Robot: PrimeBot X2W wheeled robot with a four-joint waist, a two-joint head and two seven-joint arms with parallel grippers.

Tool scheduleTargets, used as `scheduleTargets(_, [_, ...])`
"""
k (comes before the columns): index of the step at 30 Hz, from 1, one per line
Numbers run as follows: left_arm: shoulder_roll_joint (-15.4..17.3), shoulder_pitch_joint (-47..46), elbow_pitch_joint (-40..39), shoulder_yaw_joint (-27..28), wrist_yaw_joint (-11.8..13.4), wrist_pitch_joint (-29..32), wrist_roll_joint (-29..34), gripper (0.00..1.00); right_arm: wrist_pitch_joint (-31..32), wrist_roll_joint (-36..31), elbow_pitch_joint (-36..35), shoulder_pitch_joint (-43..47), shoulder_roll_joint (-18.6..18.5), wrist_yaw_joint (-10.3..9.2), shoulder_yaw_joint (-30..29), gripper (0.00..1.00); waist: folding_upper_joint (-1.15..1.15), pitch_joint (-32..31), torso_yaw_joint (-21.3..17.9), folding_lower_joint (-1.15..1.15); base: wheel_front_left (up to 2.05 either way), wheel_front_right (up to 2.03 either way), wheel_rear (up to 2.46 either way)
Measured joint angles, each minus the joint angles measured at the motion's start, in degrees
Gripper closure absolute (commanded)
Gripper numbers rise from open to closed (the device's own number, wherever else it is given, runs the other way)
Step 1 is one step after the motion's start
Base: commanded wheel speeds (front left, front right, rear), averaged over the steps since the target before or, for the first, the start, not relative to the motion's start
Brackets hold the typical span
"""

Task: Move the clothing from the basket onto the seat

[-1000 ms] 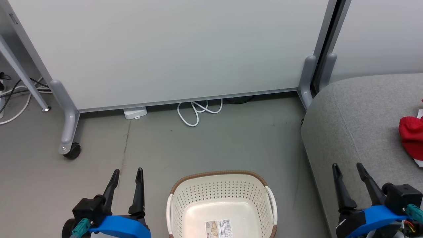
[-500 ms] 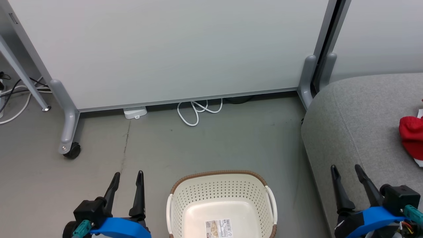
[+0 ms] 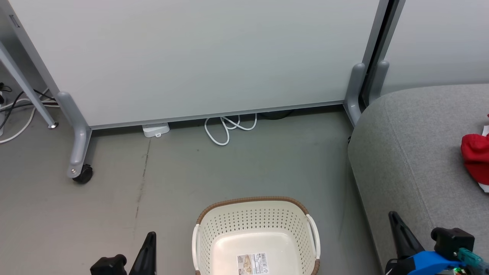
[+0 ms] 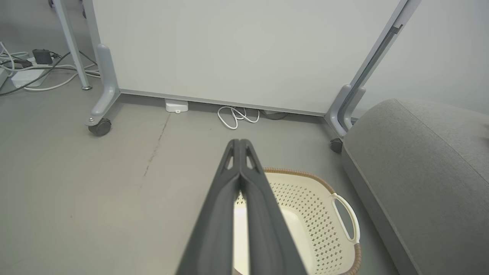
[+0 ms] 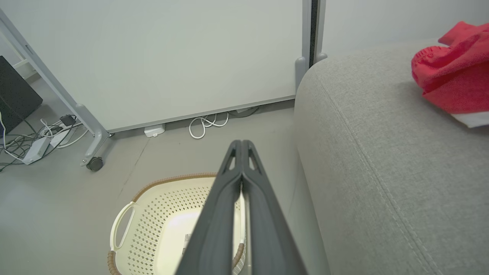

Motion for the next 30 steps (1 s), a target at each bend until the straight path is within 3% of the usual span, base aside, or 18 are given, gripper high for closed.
scheduleTargets(30, [-0.8, -1.6, -4.4, 5.3, 0.0, 7.5, -26.0, 1.0, 3.5, 29.3, 0.3, -1.8, 0.0, 0.0, -0.5, 1.0, 0.0, 0.0, -0.5, 0.0, 0.0, 0.0, 0.0])
